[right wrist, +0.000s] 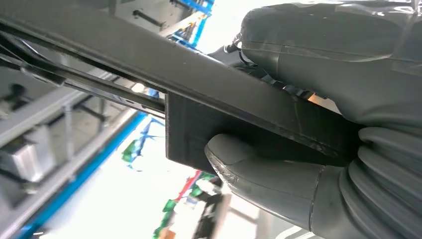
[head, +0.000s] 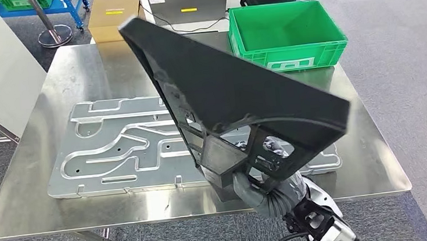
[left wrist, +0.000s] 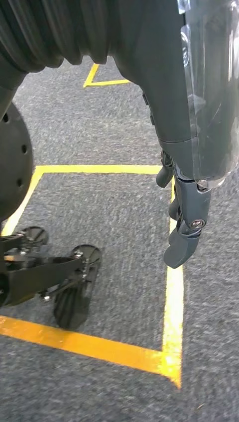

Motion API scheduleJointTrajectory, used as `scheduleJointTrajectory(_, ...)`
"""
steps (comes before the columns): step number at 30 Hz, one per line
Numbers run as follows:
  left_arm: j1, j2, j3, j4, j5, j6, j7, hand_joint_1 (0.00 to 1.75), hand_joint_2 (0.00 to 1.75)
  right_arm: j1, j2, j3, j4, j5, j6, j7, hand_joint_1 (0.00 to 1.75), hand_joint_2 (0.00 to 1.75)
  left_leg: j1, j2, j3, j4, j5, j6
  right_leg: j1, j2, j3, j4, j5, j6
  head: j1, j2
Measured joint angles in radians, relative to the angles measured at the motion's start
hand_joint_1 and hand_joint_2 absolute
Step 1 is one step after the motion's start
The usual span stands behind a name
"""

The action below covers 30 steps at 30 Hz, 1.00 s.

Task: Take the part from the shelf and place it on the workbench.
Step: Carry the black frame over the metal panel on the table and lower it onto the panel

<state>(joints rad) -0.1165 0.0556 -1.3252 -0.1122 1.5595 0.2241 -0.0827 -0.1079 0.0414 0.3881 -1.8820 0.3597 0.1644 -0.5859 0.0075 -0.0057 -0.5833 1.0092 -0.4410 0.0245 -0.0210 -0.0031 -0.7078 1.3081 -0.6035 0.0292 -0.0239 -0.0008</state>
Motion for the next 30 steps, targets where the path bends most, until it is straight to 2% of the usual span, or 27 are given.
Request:
scheduleJointTrajectory(1,0.001,-0.002,0.000,0.000,0.000,-0.002,0.001,0.00,1.75,0.000,-0.010,0.000,-0.004,0.021,-0.012,0.005,1.75,1.75,-0.003,-0.002,0.002,0.001,-0.002,0.001,0.001,0.000,0.004,-0.021,0.027,-0.004,0.000,0.000)
scheduleJointTrajectory(3,0.001,-0.009,0.002,0.000,0.000,-0.004,0.004,0.00,1.75,-0.006,-0.033,0.000,-0.011,0.067,-0.032,0.015,1.75,1.75,-0.006,-0.006,0.009,0.004,-0.008,0.001,0.006,0.002,0.059,-0.149,0.105,-0.018,0.000,0.000)
scheduleJointTrajectory(4,0.001,-0.013,0.004,0.000,0.000,-0.004,0.005,0.00,1.75,-0.014,-0.045,0.000,-0.012,0.090,-0.037,0.023,1.75,1.75,-0.009,-0.008,0.011,0.006,-0.011,-0.001,0.009,0.003,0.087,-0.213,0.131,-0.025,0.000,0.000)
scheduleJointTrajectory(5,0.001,-0.019,0.007,0.000,0.000,-0.003,0.006,0.00,1.75,-0.025,-0.057,0.001,-0.013,0.111,-0.039,0.032,1.75,1.75,-0.011,-0.009,0.010,0.008,-0.013,-0.004,0.013,0.004,0.106,-0.255,0.145,-0.030,0.000,0.000)
scheduleJointTrajectory(7,0.001,-0.028,0.014,0.000,0.000,-0.003,0.008,0.00,1.75,-0.051,-0.080,0.002,-0.010,0.148,-0.041,0.058,1.75,1.75,-0.012,-0.009,0.008,0.007,-0.013,-0.014,0.017,0.004,0.112,-0.277,0.146,-0.034,-0.001,0.000)
scheduleJointTrajectory(9,0.001,-0.035,0.022,0.000,0.000,-0.004,0.009,0.00,1.75,-0.075,-0.102,0.009,-0.004,0.189,-0.047,0.085,1.75,1.75,-0.011,-0.008,0.007,0.011,-0.019,-0.024,0.011,0.003,0.117,-0.287,0.150,-0.040,-0.001,0.000)
scheduleJointTrajectory(10,0.001,-0.039,0.026,0.000,0.000,-0.006,0.008,0.00,1.75,-0.087,-0.112,0.015,-0.001,0.213,-0.053,0.099,1.75,1.75,-0.011,-0.006,0.001,0.029,-0.033,-0.029,0.007,0.001,0.120,-0.293,0.152,-0.043,-0.002,0.000)
scheduleJointTrajectory(12,0.001,-0.046,0.033,-0.001,0.000,-0.011,0.008,0.00,1.75,-0.108,-0.134,0.032,0.010,0.267,-0.069,0.126,1.75,1.75,-0.006,-0.003,-0.042,0.128,-0.088,-0.038,0.004,-0.002,0.125,-0.299,0.154,-0.048,-0.004,0.000)
scheduleJointTrajectory(14,0.003,-0.053,0.039,-0.001,0.000,-0.017,0.010,0.00,1.75,-0.121,-0.157,0.050,0.023,0.321,-0.084,0.152,1.75,1.75,0.000,-0.002,-0.106,0.256,-0.141,-0.045,0.005,-0.005,0.125,-0.298,0.152,-0.049,-0.004,0.000)
scheduleJointTrajectory(15,0.004,-0.056,0.042,-0.001,0.000,-0.019,0.010,0.00,1.75,-0.124,-0.168,0.059,0.029,0.344,-0.091,0.162,1.75,1.75,0.003,-0.001,-0.122,0.285,-0.143,-0.048,0.005,-0.005,0.126,-0.298,0.151,-0.048,-0.004,0.000)
scheduleJointTrajectory(16,0.005,-0.058,0.044,-0.001,0.000,-0.021,0.011,0.00,1.75,-0.126,-0.177,0.067,0.034,0.362,-0.097,0.171,1.75,1.75,0.005,-0.001,-0.118,0.274,-0.125,-0.050,0.004,-0.006,0.127,-0.297,0.150,-0.046,-0.004,0.000)
scheduleJointTrajectory(18,0.005,-0.063,0.045,-0.001,0.000,-0.026,0.013,0.00,1.75,-0.134,-0.198,0.080,0.042,0.394,-0.118,0.187,1.75,1.75,0.008,0.002,-0.061,0.151,-0.053,-0.050,0.002,-0.006,0.132,-0.292,0.144,-0.040,-0.004,0.000)
scheduleJointTrajectory(20,0.004,-0.069,0.045,-0.002,0.000,-0.030,0.013,0.00,1.75,-0.144,-0.221,0.090,0.047,0.421,-0.141,0.201,1.75,1.75,0.006,0.003,-0.009,0.040,-0.013,-0.044,0.004,-0.005,0.131,-0.286,0.138,-0.029,-0.004,0.000)
scheduleJointTrajectory(21,0.005,-0.073,0.045,-0.002,0.000,-0.031,0.013,0.00,1.75,-0.147,-0.231,0.094,0.050,0.429,-0.147,0.204,1.75,1.75,0.004,0.003,-0.001,0.019,-0.012,-0.039,0.006,-0.005,0.129,-0.284,0.137,-0.024,-0.004,0.000)
scheduleJointTrajectory(23,0.007,-0.078,0.045,-0.002,-0.001,-0.032,0.013,0.00,1.75,-0.151,-0.247,0.102,0.053,0.445,-0.152,0.209,1.75,1.75,0.001,0.001,-0.002,0.016,-0.013,-0.025,0.007,-0.006,0.128,-0.286,0.139,-0.014,-0.003,0.000)
scheduleJointTrajectory(25,0.008,-0.084,0.045,-0.002,-0.001,-0.034,0.012,0.00,1.75,-0.158,-0.266,0.111,0.056,0.491,-0.163,0.232,1.75,1.75,0.002,0.000,0.002,0.009,-0.009,-0.011,0.003,-0.005,0.123,-0.269,0.124,-0.004,-0.003,0.000)
scheduleJointTrajectory(27,0.006,-0.088,0.045,-0.002,-0.001,-0.035,0.011,0.00,1.75,-0.173,-0.291,0.122,0.062,0.570,-0.176,0.272,1.75,1.75,0.003,0.000,0.005,0.004,-0.007,0.001,0.001,-0.003,0.082,-0.179,0.073,0.002,-0.003,0.000)
scheduleJointTrajectory(29,0.006,-0.091,0.045,-0.002,0.000,-0.035,0.011,0.00,1.75,-0.193,-0.325,0.129,0.081,0.637,-0.182,0.306,1.75,1.75,-0.001,-0.001,0.005,0.004,-0.008,0.007,0.001,-0.001,0.014,-0.046,0.020,0.004,-0.003,0.000)
scheduleJointTrajectory(30,0.007,-0.094,0.045,-0.002,0.000,-0.035,0.012,0.00,1.75,-0.202,-0.347,0.131,0.097,0.656,-0.182,0.316,1.75,1.75,-0.004,-0.002,0.006,0.005,-0.009,0.009,0.002,-0.001,-0.008,-0.009,0.016,0.003,-0.003,0.000)
